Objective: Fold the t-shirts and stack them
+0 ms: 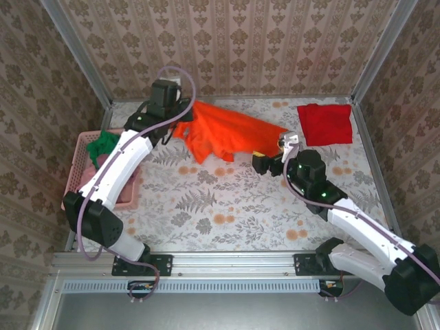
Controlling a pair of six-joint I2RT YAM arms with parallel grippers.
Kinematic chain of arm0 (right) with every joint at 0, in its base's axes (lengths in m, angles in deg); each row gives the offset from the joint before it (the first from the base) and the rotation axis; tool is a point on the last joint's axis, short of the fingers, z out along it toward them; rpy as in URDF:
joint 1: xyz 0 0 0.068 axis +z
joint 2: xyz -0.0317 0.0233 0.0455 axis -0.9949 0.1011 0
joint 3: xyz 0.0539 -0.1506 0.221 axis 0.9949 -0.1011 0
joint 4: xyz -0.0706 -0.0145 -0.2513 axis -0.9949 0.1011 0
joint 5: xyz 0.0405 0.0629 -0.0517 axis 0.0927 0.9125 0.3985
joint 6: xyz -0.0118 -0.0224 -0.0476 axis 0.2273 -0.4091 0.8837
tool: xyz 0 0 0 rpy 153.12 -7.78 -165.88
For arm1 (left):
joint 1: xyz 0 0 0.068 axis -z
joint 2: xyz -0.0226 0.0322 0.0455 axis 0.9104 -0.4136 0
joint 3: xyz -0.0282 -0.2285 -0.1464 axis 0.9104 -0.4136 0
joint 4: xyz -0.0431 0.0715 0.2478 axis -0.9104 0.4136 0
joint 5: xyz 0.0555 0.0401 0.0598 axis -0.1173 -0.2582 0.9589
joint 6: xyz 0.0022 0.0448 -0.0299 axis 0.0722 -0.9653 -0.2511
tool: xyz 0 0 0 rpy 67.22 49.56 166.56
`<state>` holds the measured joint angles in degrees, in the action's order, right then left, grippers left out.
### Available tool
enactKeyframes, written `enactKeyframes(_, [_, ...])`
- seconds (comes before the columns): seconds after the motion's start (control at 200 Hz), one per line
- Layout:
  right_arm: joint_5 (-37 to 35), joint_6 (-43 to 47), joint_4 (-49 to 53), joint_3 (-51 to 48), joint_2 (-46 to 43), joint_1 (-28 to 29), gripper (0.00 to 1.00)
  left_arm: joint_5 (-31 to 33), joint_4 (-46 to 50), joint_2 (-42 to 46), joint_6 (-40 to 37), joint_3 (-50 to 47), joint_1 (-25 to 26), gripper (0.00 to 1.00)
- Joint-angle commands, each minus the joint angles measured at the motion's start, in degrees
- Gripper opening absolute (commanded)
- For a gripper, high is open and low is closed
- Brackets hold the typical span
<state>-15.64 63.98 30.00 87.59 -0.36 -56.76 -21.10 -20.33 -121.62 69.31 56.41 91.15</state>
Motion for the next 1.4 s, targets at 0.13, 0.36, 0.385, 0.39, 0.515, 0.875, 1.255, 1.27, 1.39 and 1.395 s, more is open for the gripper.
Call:
enactKeyframes(0.13, [-2.16,-4.69,4.31,5.08,11.68,-0.90,1.00,-4.27,-4.01,2.61,7.14,-10.18,-8.03,0.00])
enactKeyframes(0.36, [-0.92,-6.45,6.37,9.83,29.07,-0.90,0.90,-4.73,-5.25,3.89,8.33,-15.76,-10.32,0.00])
enactKeyframes(0.385, [-0.27,-6.92,6.25,10.31,30.63,-0.88,0.88,-4.60,-5.24,3.89,8.33,-16.10,-10.53,0.00])
enactKeyframes(0.39, [-0.12,-7.13,6.22,10.38,31.02,-0.89,0.87,-4.60,-5.20,3.90,8.33,-16.14,-10.58,0.00])
enactKeyframes(0.515, [3.49,-10.04,5.71,13.45,38.28,-0.65,0.68,-4.90,-5.17,3.86,8.64,-17.27,-11.66,0.00])
enactKeyframes(0.875, [9.33,-13.77,6.98,19.88,46.32,-0.63,0.00,-6.33,-5.46,4.40,9.12,-18.59,-12.97,0.00])
enactKeyframes(1.255, [1.10,-5.60,12.67,22.87,19.06,-2.14,0.00,-7.04,-6.47,7.63,8.28,-13.75,-13.50,0.00])
enactKeyframes(1.27, [0.90,-5.33,12.94,23.04,18.32,-2.36,0.00,-7.21,-6.53,7.57,8.25,-13.39,-13.46,0.00])
enactKeyframes(1.39, [0.30,-3.47,16.69,26.45,11.19,-4.44,0.00,-9.62,-6.53,5.65,8.15,-9.76,-13.00,0.00])
enactKeyframes(1.395, [0.30,-3.34,16.89,26.67,10.97,-4.52,0.00,-9.70,-6.54,5.57,8.15,-9.63,-13.01,0.00])
